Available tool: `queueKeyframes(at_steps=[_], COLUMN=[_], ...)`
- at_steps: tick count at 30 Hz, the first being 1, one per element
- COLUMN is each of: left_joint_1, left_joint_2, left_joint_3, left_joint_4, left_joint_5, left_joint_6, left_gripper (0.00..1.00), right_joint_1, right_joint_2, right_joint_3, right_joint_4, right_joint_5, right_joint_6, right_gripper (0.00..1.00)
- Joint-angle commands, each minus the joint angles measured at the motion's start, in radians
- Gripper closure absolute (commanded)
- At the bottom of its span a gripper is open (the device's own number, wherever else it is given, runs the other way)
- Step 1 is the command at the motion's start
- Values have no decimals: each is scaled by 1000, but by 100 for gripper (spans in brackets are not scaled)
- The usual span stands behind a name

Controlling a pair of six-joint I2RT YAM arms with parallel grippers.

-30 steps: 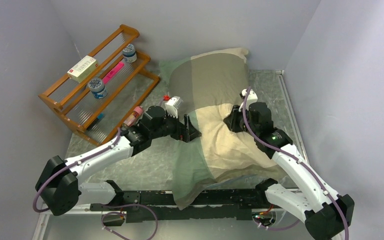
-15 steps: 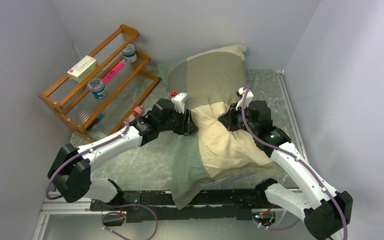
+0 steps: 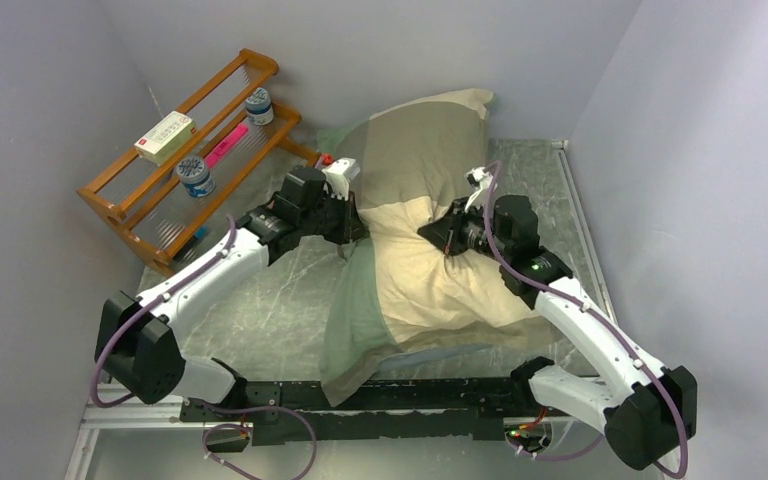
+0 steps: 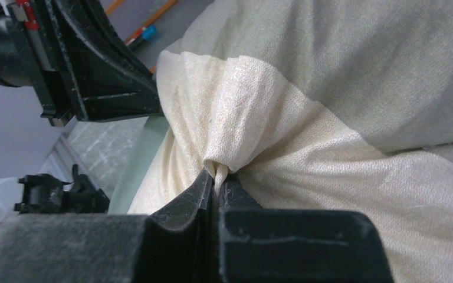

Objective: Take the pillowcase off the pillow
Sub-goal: Turn over the pillow at the center of the board.

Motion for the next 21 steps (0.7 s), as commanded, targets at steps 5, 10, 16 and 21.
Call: queueKeyframes(at_steps=[5, 10, 16, 21], left_joint_1=[58, 59, 59, 59], left_joint_2=[9, -10, -45, -89], left_joint_3=[196, 221, 116, 43], left_joint_4=[26, -41, -52, -64], left_joint_5=[-59, -120, -134, -172], left_joint_6=[137, 194, 228, 261], left_gripper=[95, 95, 95, 95], right_joint_1=[50, 50, 42, 13], right_joint_2=[21, 14, -16, -43], right_joint_3=[7, 21, 67, 97], right_joint_4=[134, 53, -110, -175], right_joint_5=[-284, -255, -103, -6], right_joint_6=[151, 96, -14, -63], right_gripper=[100, 93, 58, 15])
